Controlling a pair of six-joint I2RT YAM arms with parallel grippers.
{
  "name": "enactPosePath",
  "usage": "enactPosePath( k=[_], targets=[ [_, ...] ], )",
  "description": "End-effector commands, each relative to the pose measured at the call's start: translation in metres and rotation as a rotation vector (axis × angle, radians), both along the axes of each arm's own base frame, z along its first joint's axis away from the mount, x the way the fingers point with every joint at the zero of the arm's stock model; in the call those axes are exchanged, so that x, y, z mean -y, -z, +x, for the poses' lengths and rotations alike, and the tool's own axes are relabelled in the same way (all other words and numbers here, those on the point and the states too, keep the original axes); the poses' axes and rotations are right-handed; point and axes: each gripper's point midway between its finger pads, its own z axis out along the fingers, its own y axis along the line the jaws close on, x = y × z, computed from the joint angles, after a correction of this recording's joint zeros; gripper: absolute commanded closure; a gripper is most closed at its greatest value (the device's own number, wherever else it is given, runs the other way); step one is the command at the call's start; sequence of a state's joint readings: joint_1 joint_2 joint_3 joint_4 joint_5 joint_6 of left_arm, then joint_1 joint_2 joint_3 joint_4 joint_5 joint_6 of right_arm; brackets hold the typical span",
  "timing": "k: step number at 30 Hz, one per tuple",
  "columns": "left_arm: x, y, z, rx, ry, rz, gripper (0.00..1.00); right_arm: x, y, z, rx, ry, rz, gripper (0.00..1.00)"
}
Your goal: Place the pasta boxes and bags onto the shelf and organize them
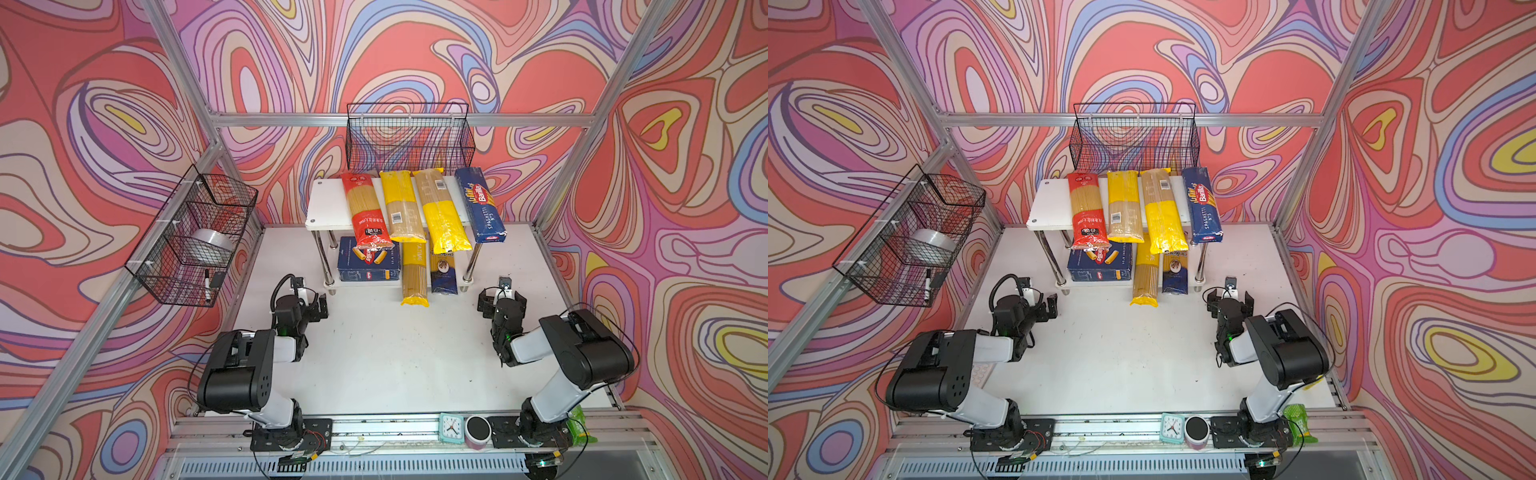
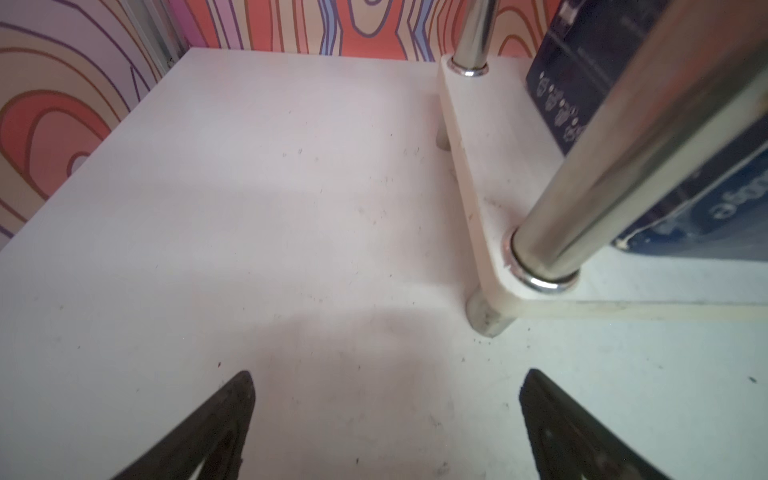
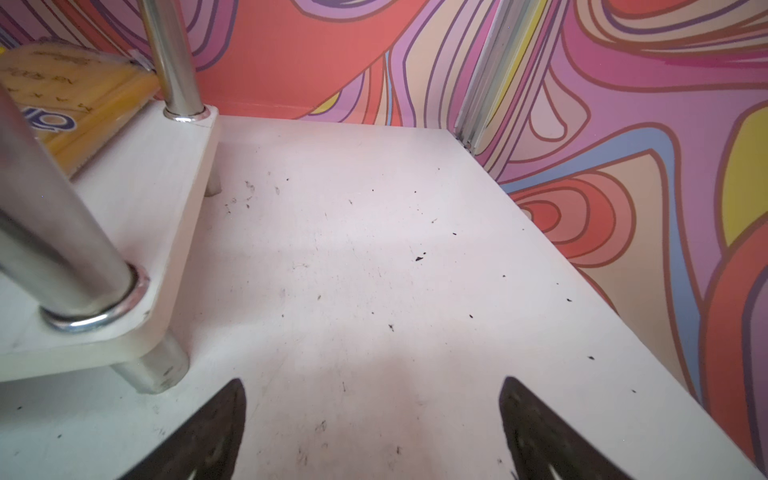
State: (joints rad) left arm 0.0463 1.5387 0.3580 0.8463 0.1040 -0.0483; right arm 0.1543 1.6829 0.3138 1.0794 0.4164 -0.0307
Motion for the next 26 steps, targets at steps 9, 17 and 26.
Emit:
enactPosePath(
  k=[9, 17, 26],
  targets=[
    [0.004, -0.015, 0.007, 0.059, 0.031, 0.015, 0.00, 0.005, -0.018, 0.033, 0.060, -0.029, 0.071, 0.02],
    [0.004, -0.016, 0.008, 0.060, 0.032, 0.016, 0.00, 0.005, -0.017, 0.033, 0.061, -0.030, 0.071, 0.02],
    [0.004, -0.015, 0.008, 0.058, 0.032, 0.016, 0.00, 0.005, -0.016, 0.035, 0.052, -0.036, 0.080, 0.02]
  ],
)
